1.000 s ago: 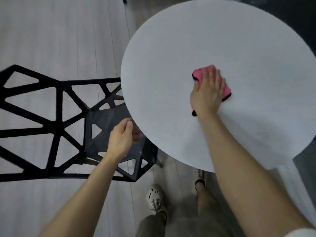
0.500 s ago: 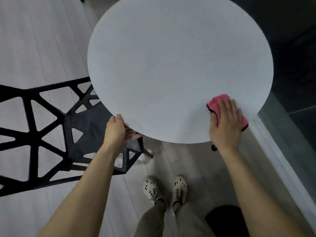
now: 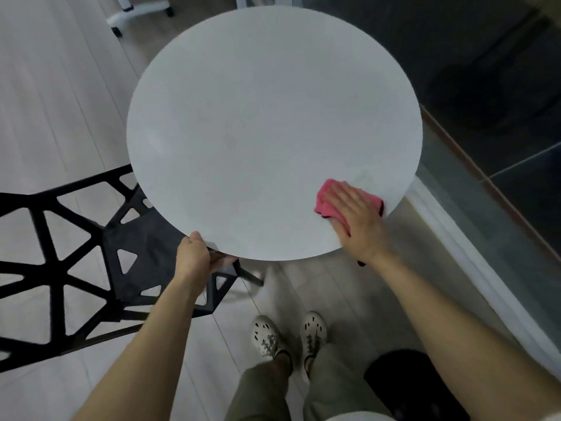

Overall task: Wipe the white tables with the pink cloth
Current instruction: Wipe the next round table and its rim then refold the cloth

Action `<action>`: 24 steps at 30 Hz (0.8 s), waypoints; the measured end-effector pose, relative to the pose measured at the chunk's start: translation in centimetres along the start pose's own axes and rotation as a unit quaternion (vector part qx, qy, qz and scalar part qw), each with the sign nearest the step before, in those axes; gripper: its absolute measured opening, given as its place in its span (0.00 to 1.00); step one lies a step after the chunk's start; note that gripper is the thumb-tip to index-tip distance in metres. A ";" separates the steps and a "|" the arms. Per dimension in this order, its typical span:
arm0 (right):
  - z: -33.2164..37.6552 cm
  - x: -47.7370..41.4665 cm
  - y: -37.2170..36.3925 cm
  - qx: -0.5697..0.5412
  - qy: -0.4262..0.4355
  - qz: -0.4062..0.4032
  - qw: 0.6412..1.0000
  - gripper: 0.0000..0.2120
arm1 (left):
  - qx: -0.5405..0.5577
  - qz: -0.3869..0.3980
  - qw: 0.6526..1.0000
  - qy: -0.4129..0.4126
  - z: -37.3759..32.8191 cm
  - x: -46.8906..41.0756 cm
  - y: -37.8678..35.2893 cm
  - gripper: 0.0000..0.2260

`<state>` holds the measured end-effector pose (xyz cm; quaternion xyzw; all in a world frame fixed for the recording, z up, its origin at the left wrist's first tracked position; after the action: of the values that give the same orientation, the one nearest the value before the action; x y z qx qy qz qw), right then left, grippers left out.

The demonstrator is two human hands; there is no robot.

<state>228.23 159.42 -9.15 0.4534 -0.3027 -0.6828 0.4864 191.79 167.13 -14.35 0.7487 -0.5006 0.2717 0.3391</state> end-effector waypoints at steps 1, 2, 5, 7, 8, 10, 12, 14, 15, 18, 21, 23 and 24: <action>-2.2 0.1 1.3 0.020 -0.060 -0.016 0.998 0.26 | -0.004 -0.002 1.000 0.011 0.1 0.6 -0.2 0.17; -3.3 0.1 2.1 0.037 -0.112 -0.025 0.993 0.25 | -0.016 -0.005 1.000 0.021 0.2 1.2 -0.3 0.18; -1.6 -0.1 2.4 0.023 -0.186 -0.060 0.981 0.23 | -0.120 -0.002 0.992 0.031 0.4 2.7 -0.3 0.24; 1.7 0.4 1.5 -0.013 -0.145 -0.025 0.989 0.23 | -0.217 0.008 0.976 0.026 0.2 3.7 0.2 0.25; 3.5 1.2 1.1 -0.030 -0.111 0.018 0.993 0.24 | -0.263 0.024 0.964 0.018 0.1 4.4 0.5 0.22; 5.5 2.5 1.4 -0.062 -0.072 0.093 0.991 0.26 | -0.343 0.063 0.937 -0.025 -0.2 5.7 0.7 0.16; 5.9 2.8 2.7 -0.123 -0.097 0.131 0.979 0.24 | -0.417 0.089 0.899 -0.104 -0.7 7.2 0.7 0.12; 6.4 2.6 4.9 -0.179 -0.146 0.146 0.962 0.20 | -0.482 0.111 0.840 -0.222 -1.5 9.5 -0.2 0.07; 6.8 2.4 6.1 -0.192 -0.159 0.142 0.958 0.19 | -0.491 0.128 0.818 -0.269 -1.9 10.8 -0.9 0.08; 8.3 1.7 9.6 -0.220 -0.160 0.111 0.956 0.18 | -0.436 0.204 0.807 -0.341 -3.4 14.6 -3.1 0.23; 10.2 1.0 11.9 -0.277 -0.162 0.094 0.942 0.18 | -0.359 0.272 0.808 -0.380 -5.5 17.9 -4.7 0.27; 11.4 0.6 13.0 -0.310 -0.211 0.085 0.923 0.19 | -0.300 0.314 0.812 -0.391 -7.3 19.3 -5.1 0.16; 11.9 0.5 13.5 -0.320 -0.238 0.071 0.914 0.18 | -0.274 0.328 0.816 -0.390 -8.2 19.8 -5.1 0.09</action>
<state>222.59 154.02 7.01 0.0745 -0.2062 -0.7947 0.5660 202.91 163.71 4.33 0.4597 -0.8605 -0.0960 0.1971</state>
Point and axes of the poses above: each hand's wrist, its own x-axis away from the middle knuckle, its own y-axis out of the back of the hand, z = x × y, the point moved 5 cm from there along -x, towards the middle knuckle, and after that the axes turned 13 degrees about -z, right-handed, at the moved point
